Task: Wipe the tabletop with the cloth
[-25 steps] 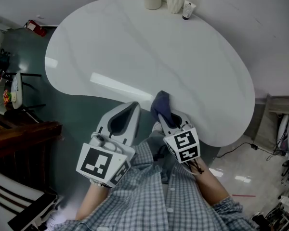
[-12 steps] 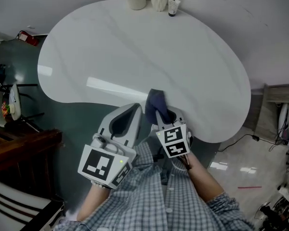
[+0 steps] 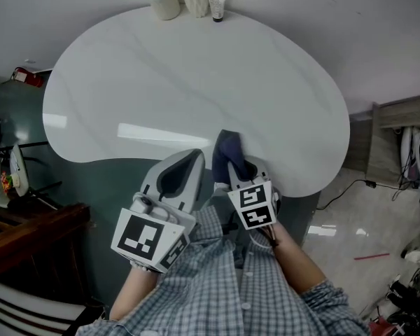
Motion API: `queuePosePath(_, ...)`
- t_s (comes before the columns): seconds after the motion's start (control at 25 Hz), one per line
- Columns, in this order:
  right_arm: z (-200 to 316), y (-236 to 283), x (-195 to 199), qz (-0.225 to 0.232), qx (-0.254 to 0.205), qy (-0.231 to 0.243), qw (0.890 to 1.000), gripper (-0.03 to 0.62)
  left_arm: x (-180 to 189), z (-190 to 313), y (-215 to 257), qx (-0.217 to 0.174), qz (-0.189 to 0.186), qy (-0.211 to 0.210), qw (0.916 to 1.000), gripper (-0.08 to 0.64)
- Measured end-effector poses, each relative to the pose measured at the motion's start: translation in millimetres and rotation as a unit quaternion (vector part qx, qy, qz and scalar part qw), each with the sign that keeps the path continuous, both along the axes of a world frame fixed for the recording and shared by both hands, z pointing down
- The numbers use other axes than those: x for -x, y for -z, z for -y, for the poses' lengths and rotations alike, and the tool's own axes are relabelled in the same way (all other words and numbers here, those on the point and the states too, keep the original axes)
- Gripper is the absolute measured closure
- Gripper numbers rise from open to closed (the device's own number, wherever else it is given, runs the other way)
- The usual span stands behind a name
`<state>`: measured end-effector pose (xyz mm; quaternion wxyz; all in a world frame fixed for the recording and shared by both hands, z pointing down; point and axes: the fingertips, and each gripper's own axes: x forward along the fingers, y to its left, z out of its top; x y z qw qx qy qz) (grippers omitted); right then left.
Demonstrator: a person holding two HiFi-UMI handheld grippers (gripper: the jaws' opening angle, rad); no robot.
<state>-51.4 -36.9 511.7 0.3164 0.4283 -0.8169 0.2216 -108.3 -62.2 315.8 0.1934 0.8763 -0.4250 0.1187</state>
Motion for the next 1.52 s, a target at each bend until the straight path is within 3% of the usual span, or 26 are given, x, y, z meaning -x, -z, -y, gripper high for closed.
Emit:
queuePosePath(0.76, -47, -4, -138, -0.035, 0.020, -0.111, 0.993, 0.539, -104, -20, 12, -0.015, -0.021, -0.086, 0.9959, 0.555)
queuePosePath(1.52, -62, -8, -277, -0.081, 0.017, -0.204, 0.976, 0.539, -161, -30, 13, -0.014, -0.025, -0.098, 0.9948, 0.555)
